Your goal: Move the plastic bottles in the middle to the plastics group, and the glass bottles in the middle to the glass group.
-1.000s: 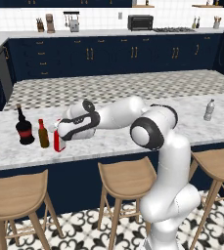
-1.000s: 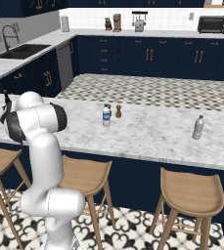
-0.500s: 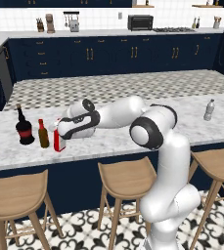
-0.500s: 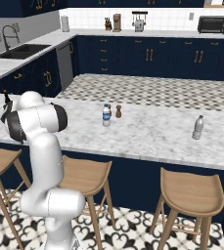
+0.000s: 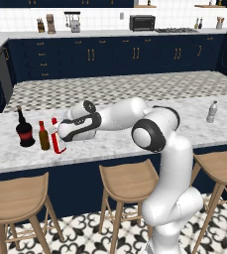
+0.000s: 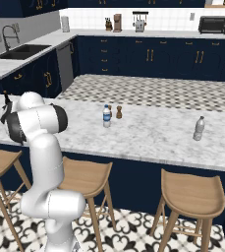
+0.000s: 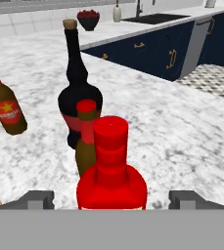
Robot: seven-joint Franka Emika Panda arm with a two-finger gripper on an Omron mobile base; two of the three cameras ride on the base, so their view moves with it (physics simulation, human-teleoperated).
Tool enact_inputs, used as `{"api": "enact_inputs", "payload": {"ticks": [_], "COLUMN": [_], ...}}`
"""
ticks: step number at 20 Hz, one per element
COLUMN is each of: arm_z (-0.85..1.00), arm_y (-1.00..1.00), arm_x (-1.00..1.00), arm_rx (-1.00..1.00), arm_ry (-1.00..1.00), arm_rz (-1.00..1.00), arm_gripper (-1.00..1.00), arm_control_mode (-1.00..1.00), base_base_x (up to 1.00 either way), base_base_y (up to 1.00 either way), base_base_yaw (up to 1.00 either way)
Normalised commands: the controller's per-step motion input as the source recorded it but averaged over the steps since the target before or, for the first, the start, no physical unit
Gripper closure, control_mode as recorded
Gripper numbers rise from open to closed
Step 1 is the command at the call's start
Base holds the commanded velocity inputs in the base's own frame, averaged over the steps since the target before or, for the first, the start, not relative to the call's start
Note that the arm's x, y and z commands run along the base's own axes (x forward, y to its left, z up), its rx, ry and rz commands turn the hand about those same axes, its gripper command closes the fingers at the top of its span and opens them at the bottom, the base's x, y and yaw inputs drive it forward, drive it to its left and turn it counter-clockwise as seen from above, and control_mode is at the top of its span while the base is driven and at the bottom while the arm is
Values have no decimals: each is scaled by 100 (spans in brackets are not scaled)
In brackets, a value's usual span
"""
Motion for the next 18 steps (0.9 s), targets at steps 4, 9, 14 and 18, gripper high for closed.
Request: {"api": "enact_inputs", "payload": {"ticks": [4, 9, 14, 18], "arm_z": [38, 56, 53, 37], "arm_y": [0, -7, -47, -71], "arm_x": [0, -6, -18, -31], "arm_rx": [0, 0, 0, 0], "arm_ry": [0, 0, 5, 12], "arm_rz": [0, 0, -10, -22], "arm_gripper": [-100, -100, -100, -100], "arm_control_mode": [-100, -100, -100, -100], "base_base_x": [0, 0, 0, 0], "base_base_y": [0, 0, 0, 0], "base_base_yaw": [0, 0, 0, 0]}}
